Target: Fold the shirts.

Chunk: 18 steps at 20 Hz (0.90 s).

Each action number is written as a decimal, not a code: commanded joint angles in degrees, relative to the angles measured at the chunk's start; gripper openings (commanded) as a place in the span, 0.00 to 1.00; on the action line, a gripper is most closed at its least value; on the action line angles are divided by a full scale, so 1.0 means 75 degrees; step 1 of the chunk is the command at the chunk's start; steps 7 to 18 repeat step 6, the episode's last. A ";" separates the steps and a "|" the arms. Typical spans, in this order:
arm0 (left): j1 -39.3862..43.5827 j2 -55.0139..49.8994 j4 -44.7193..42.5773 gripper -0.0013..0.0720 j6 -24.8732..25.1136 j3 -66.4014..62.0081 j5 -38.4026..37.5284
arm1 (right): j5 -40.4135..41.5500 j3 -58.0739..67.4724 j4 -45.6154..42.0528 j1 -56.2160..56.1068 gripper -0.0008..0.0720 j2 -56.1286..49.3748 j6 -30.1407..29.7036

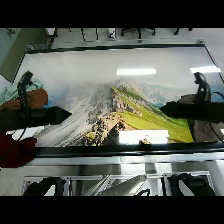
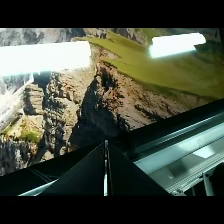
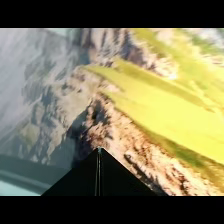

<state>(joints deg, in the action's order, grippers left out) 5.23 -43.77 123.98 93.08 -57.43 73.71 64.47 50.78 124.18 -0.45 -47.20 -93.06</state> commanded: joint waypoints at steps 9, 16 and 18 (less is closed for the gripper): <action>0.0073 0.1113 0.0029 0.05 0.0067 0.1177 -0.0484 | -0.0181 -0.0216 0.0102 -0.0746 0.05 -0.0017 0.0064; 0.0073 0.1113 0.0029 0.05 0.0067 0.1177 -0.0484 | -0.0181 -0.0216 0.0102 -0.0746 0.05 -0.0017 0.0064; 0.0073 0.1113 0.0029 0.05 0.0067 0.1177 -0.0484 | -0.0181 -0.0216 0.0102 -0.0746 0.05 -0.0017 0.0064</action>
